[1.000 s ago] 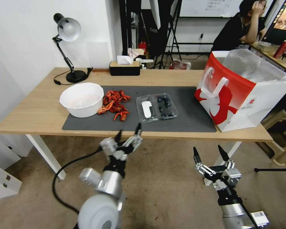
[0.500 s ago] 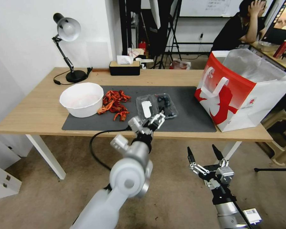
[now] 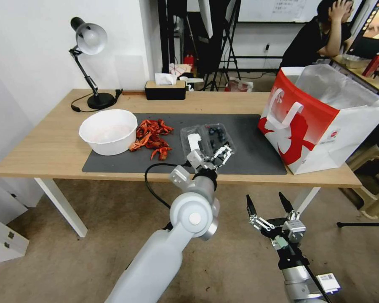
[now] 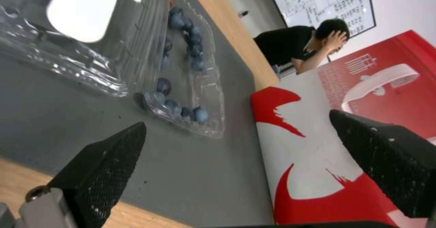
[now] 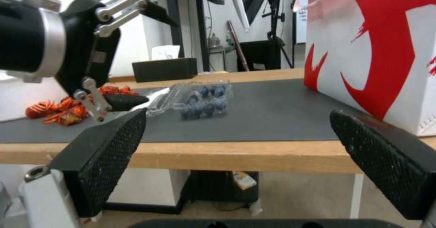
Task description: Close the takeout container lid, then place the container into the takeout bag.
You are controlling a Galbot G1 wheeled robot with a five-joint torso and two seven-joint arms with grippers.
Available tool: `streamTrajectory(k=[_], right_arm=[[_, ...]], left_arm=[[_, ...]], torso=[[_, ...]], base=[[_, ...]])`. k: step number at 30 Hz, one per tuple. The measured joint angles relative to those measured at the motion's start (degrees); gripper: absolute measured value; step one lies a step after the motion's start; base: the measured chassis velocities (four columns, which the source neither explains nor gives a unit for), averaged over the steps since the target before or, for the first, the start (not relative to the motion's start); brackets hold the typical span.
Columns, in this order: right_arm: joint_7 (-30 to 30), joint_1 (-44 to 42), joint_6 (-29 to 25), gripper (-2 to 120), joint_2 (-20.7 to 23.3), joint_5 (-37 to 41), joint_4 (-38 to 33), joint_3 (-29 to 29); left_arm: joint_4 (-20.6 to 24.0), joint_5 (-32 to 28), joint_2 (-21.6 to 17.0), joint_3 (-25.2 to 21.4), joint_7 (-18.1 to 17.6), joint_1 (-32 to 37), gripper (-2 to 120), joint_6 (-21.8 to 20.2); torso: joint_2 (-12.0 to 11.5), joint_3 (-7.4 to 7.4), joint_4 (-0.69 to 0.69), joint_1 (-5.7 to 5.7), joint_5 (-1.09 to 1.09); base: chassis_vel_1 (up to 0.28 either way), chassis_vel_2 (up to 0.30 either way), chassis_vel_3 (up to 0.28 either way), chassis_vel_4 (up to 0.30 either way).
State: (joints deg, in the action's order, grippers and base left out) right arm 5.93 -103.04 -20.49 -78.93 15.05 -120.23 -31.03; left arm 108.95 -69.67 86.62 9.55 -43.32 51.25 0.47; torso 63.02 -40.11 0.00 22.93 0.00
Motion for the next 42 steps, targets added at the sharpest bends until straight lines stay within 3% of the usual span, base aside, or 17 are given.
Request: streamTrajectory(k=[15,42], right_arm=[[-0.16,0.11,-0.05,100,-0.43,-0.44,0.38,0.16],[-0.21,-0.22,-0.48,100,-0.64,-1.12,0.27,0.66]], left_arm=[[-6.71,0.36,1.69,-1.13,-0.20,-2.54,100,0.32],[-9.25,0.19,2.07,-3.04,-0.03,-2.59,100,0.42]], torso=[[0.00,0.00,0.00,0.00,0.01],[0.02,0.01,0.00,-0.01,0.01]], base=[[0.000,0.000,0.000,0.000],[0.000,0.000,0.000,0.000]])
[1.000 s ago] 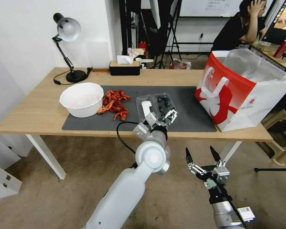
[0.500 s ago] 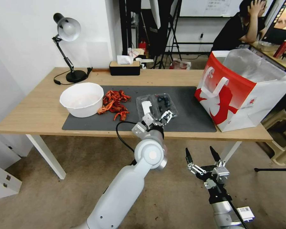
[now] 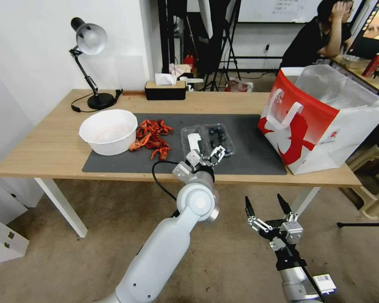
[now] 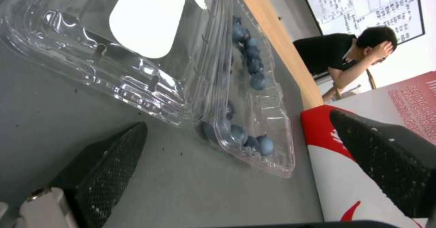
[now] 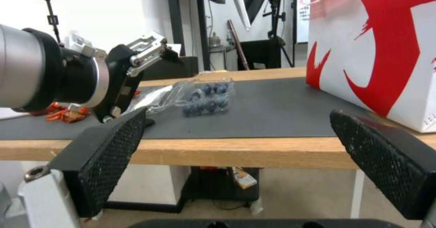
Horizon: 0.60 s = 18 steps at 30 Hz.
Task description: Close the takeout container lid, then place the container into the takeout bag.
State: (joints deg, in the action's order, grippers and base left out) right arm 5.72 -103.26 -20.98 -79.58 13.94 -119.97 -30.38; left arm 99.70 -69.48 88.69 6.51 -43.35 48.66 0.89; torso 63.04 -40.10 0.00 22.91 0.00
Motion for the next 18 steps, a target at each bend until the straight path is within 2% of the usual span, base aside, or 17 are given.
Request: streamTrajectory(k=[18], right_arm=[[0.09,-1.29,-0.87,100,-0.67,-1.02,-0.81,0.37]], left_arm=[[0.01,-0.09,1.17,-1.19,0.49,0.47,100,0.80]], torso=[[-0.01,0.00,0.00,0.01,0.00]], base=[[0.000,0.000,0.000,0.000]])
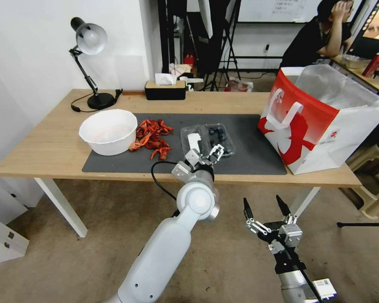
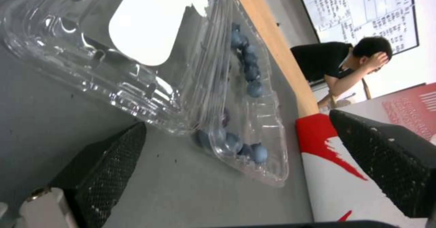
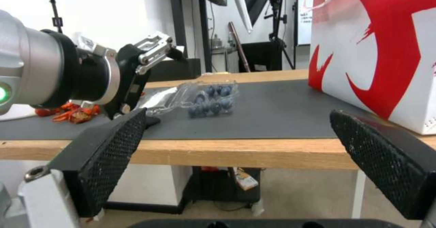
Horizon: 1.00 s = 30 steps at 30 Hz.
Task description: Close the takeout container lid, then place the container into the takeout bag.
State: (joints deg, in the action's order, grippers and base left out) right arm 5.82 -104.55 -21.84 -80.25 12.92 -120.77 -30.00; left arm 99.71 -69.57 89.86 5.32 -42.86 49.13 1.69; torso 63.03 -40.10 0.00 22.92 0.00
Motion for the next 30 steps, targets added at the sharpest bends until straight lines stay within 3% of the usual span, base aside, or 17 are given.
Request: streamTrajectory(k=[15,30], right_arm=[[0.11,-0.65,-0.45,100,-0.61,-0.68,-0.45,0.03],[0.12,-0.59,-0.52,100,-1.18,-1.73,-0.18,0.60]], left_arm=[[-0.26,-0.19,0.96,-0.83,1.75,-0.45,100,1.16],[2.35,-0.34,-0.66,-1.45,8.86,-0.18,100,2.94]], torso=[[-0.01,0.00,0.00,0.00,0.00],[-0.01,0.00,0.00,0.00,0.00]], base=[[0.000,0.000,0.000,0.000],[0.000,0.000,0.000,0.000]])
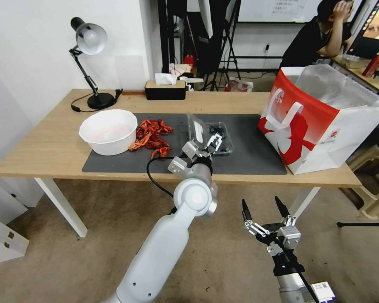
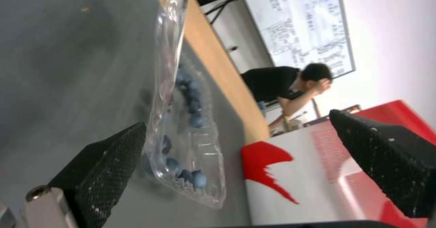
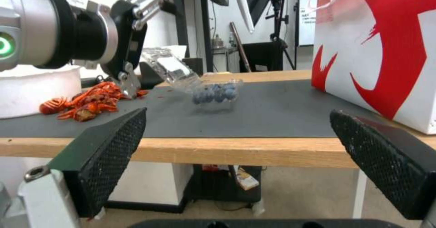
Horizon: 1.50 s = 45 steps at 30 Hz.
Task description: Close the takeout container lid, then place the container into the takeout bag.
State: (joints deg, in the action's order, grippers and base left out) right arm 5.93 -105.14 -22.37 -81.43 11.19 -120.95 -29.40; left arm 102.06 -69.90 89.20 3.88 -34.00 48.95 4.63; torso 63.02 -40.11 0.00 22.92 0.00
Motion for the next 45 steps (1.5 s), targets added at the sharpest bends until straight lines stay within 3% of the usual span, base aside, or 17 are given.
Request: streamTrajectory(k=[7,25,45], right_arm=[[-0.12,-0.02,-0.09,100,-0.22,-0.39,0.09,0.16],[-0.30,-0.01,-0.28,100,-0.04,-0.53,0.56,0.06],[-0.49,0.43,-0.54,100,0.45,-0.29,1.60,-0.44]], left_arm=[[0.88,0.21,-1.86,0.44,4.81,0.13,100,0.02],[-0.03,0.63,-4.46,1.50,10.77,-1.24,100,0.05],[-5.30,2.55,-7.40,5.91,16.42,-6.80,100,-0.69]], torso=[[0.00,0.00,0.00,0.00,0.00],[0.00,0.00,0.00,0.00,0.00],[0.00,0.00,0.00,0.00,0.00]], base=[[0.000,0.000,0.000,0.000],[0.000,0.000,0.000,0.000],[0.000,0.000,0.000,0.000]])
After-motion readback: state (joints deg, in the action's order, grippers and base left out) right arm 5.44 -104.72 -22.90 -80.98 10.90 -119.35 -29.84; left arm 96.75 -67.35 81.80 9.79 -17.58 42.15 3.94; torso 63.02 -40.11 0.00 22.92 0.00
